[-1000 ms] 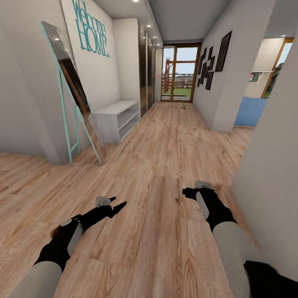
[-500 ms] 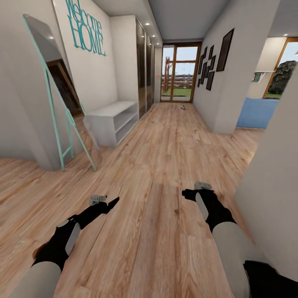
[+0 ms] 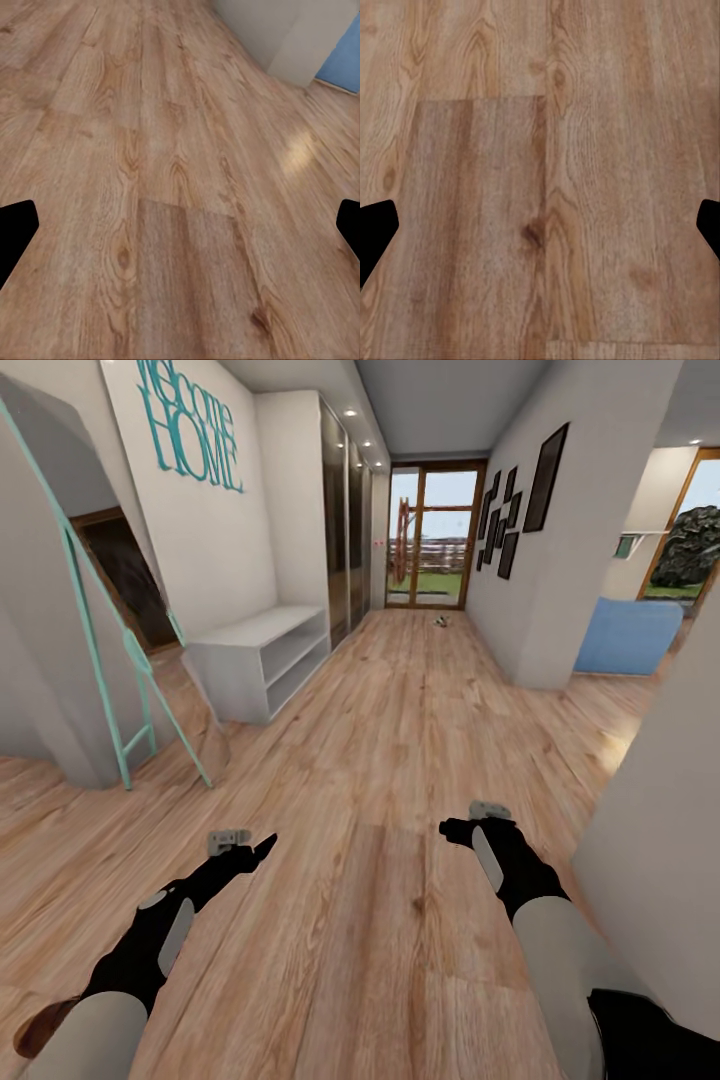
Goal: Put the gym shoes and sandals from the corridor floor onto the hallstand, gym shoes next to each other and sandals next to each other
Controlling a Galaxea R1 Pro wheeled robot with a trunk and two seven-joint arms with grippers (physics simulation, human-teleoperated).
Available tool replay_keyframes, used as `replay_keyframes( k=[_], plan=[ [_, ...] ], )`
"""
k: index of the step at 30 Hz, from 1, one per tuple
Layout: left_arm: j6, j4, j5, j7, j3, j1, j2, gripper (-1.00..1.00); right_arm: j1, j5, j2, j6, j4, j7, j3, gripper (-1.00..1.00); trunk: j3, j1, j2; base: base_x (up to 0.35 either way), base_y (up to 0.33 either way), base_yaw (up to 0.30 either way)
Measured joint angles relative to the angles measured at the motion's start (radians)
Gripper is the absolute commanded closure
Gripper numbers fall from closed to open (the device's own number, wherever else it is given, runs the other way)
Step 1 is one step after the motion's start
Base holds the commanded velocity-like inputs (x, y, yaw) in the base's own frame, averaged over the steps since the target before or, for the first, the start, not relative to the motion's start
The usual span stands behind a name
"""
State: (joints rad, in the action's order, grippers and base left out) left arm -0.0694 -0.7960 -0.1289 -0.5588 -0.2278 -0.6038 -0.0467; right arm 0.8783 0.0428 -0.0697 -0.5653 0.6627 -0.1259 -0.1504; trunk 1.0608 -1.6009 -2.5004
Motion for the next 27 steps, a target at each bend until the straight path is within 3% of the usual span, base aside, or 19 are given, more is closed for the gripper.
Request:
replay_keyframes(
  k=[21,27],
  plan=[
    [0.000,0.000,-0.002,0.001,-0.001,0.000,-0.001,-1.00,0.000,0.000,0.000,0.000,0.000,0.000,0.000,-1.00,0.000,0.000,0.000,0.346,-0.100,0.000],
    [0.000,0.000,-0.031,0.001,-0.001,0.000,-0.001,-1.00,0.000,0.000,0.000,0.000,0.000,0.001,0.000,-1.00,0.000,0.000,0.000,0.348,-0.017,-0.018]
  ],
)
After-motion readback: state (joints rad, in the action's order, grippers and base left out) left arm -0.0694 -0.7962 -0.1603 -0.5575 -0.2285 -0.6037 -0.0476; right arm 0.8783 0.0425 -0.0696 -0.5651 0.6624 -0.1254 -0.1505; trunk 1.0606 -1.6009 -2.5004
